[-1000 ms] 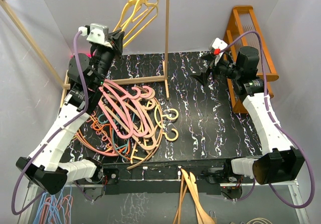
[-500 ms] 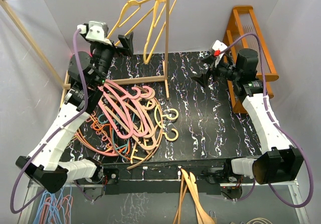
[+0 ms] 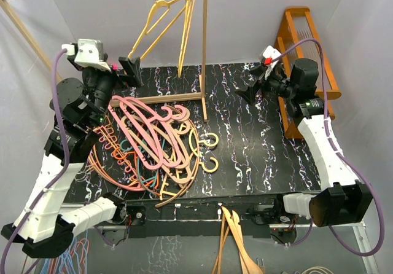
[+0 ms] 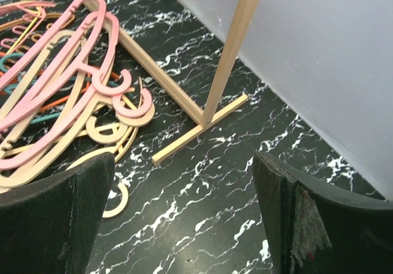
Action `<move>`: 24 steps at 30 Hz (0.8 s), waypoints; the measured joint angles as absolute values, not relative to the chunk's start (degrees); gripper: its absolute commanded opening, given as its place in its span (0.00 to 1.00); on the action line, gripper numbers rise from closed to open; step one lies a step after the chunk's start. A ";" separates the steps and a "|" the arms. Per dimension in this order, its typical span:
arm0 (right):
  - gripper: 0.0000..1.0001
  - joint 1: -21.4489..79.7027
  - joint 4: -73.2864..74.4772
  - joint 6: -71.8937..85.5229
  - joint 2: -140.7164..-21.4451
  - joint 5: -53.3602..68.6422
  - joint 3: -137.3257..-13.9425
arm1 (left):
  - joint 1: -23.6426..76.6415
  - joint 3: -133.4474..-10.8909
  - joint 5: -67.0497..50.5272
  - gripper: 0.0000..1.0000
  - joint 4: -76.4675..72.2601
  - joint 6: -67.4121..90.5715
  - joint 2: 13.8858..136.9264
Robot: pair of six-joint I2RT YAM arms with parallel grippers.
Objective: Organize the hangers
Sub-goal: Place the hanger at the clothesline, then pick up the hanger at the center of the board.
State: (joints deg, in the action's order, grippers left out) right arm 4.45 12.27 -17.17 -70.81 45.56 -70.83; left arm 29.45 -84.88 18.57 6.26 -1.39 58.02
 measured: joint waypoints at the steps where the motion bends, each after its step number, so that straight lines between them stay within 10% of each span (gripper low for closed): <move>1: 0.98 4.54 14.09 -18.26 -71.11 45.60 -71.53 | 29.45 -85.49 17.93 0.97 9.91 -0.69 57.89; 14: 0.98 11.77 35.73 -23.16 -88.01 39.09 -70.54 | 30.00 -54.87 17.98 0.97 39.22 20.49 57.82; 24: 0.98 12.91 31.79 -19.75 -85.97 40.38 -66.94 | 52.93 -60.60 37.08 0.96 47.11 54.54 82.00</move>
